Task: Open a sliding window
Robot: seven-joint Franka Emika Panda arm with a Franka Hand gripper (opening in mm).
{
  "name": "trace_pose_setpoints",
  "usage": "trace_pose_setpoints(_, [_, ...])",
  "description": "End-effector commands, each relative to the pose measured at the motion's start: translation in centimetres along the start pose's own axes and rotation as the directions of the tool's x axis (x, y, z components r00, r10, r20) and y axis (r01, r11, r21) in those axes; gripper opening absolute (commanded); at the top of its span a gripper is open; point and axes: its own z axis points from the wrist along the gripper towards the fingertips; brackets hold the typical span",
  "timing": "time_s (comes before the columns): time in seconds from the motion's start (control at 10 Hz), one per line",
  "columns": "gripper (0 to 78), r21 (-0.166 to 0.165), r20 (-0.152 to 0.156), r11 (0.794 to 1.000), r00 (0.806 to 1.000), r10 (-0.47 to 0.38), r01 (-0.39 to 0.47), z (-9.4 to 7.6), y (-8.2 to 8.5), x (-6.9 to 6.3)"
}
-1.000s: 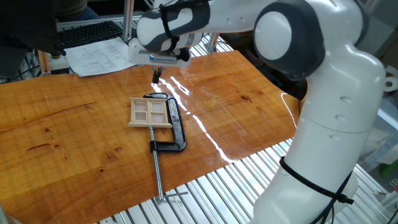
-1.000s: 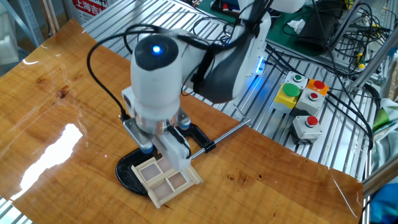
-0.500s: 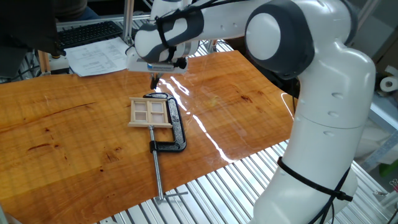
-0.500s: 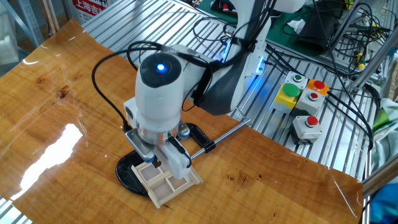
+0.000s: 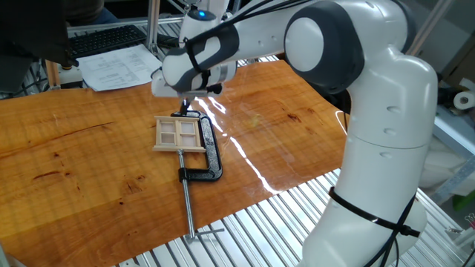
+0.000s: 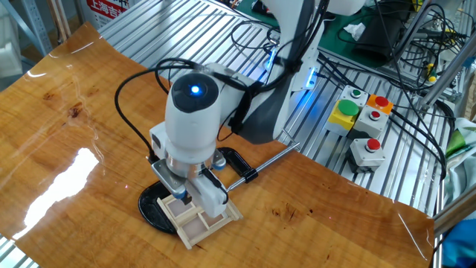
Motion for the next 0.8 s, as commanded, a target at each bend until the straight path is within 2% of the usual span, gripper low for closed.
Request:
trace_pose_setpoints(0.1, [0.0,-0.002,0.019,1.0,0.999,-0.03,0.03,1.3,-0.8,-0.1])
trace_pose_setpoints(0.8, [0.0,-0.003,0.057,0.999,0.997,-0.045,0.045,3.7,-1.6,0.9])
